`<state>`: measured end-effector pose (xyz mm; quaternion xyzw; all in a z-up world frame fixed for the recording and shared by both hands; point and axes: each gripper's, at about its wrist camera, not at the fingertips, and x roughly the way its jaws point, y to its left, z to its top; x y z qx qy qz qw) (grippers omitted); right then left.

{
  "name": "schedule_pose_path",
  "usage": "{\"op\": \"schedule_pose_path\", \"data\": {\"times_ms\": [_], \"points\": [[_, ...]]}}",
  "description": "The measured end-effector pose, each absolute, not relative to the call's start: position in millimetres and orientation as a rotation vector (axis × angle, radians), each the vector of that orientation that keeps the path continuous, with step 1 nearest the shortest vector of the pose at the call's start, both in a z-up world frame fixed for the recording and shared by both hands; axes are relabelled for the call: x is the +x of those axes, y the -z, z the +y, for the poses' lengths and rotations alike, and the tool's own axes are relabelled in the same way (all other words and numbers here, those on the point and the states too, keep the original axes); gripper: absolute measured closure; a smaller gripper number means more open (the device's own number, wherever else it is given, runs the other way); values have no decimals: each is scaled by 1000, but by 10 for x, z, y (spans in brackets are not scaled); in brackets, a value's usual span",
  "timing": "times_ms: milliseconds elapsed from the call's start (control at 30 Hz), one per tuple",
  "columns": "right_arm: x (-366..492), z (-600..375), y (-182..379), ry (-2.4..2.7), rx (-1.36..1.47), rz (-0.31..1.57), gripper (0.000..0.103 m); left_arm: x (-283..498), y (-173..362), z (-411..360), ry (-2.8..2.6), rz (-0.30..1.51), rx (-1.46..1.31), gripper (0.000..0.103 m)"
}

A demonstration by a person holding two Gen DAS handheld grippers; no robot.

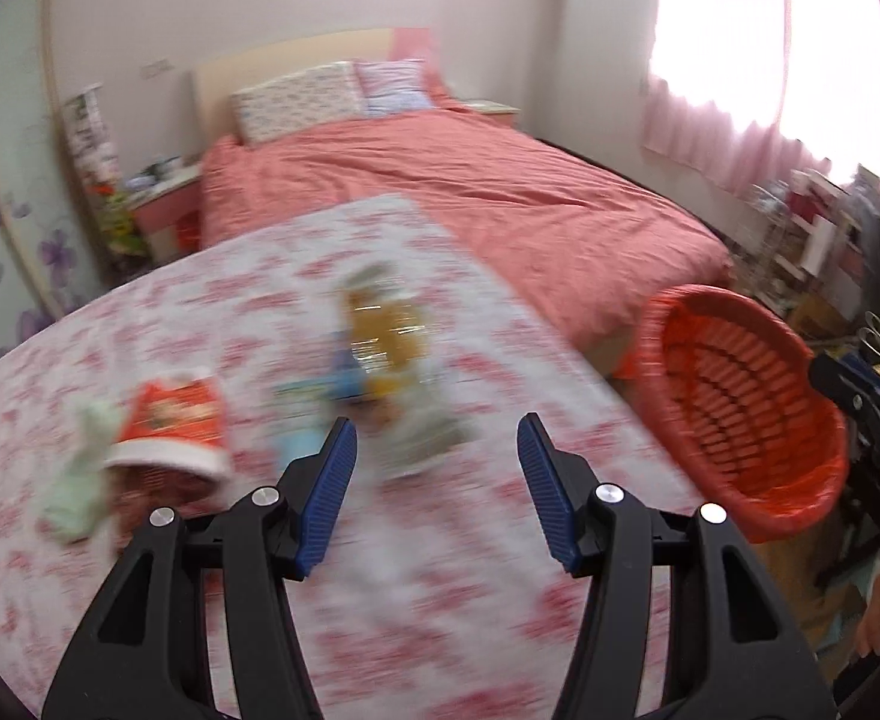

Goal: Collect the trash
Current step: 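Grasp the snack bag with the right tool while the left tool approaches the plaid cloth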

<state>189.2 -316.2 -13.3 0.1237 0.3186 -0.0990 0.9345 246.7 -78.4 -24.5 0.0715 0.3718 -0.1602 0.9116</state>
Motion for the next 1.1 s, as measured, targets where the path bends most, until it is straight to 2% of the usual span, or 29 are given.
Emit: {"op": "schedule_pose_path", "data": {"times_ms": [167,533,933,967,1033,1100], "points": [[2079,-2699,200,125,220,692,49,2536,250,-180,189,759,111,35],[2556,-1825,334,12,163,744,49,2649,442,838,-4,791,26,35],[3316,-1483,587,30,195,821,49,2620,570,1187,2,816,-22,35],[3357,-1477,614,33,196,832,51,2614,577,1186,6,818,-23,35],[3407,-1480,688,32,195,864,68,2609,594,1169,21,822,-22,35],[3386,-1486,715,22,194,864,70,2604,602,1139,33,824,-16,35]]}}
